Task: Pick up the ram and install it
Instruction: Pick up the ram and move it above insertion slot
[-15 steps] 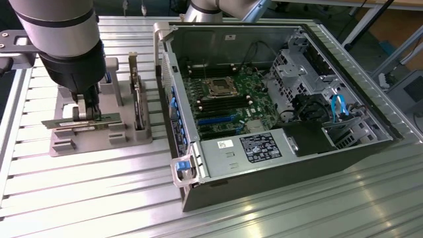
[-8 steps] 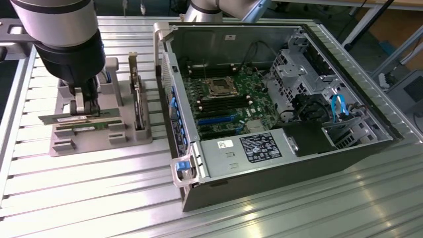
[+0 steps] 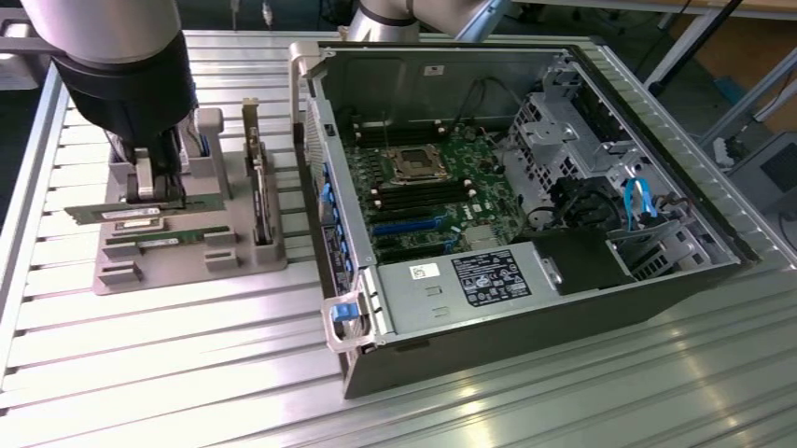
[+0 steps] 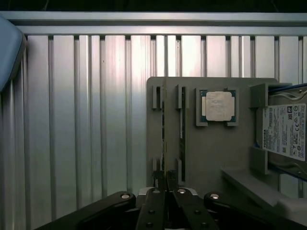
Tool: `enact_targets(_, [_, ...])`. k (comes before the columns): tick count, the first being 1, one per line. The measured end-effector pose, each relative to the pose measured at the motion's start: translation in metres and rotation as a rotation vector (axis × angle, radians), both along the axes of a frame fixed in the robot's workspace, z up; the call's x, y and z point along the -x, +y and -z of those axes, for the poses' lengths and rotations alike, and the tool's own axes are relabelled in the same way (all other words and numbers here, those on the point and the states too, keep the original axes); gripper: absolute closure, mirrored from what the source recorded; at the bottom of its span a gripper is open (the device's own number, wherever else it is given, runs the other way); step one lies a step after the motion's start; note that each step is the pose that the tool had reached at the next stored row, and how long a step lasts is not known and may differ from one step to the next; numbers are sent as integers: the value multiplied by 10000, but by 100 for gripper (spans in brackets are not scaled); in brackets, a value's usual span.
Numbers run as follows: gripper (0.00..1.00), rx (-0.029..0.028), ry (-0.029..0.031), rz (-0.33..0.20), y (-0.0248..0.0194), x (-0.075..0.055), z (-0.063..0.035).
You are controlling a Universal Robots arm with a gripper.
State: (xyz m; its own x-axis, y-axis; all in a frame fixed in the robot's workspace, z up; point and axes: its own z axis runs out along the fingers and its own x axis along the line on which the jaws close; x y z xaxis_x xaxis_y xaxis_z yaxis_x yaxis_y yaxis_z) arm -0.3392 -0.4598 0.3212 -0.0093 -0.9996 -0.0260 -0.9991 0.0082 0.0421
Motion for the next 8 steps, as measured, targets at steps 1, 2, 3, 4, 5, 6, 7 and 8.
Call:
enact_targets(1, [88,0,0,2,0,-2,-20])
enact_targets(2, [88,0,0,5,0,-3,-46])
enact_targets(3, [88,0,0,6,0,-5,-69])
enact_targets(4, [88,-1,0,9,0,-7,-94])
enact_targets(5, [88,0,0,12,0,-8,-117])
enact_targets(6, [88,-1,0,15,0,-10,-142])
enact_targets(7, [88,-1,-1,17,0,-12,-161])
enact_targets(8, [88,0,0,20,0,-13,-184])
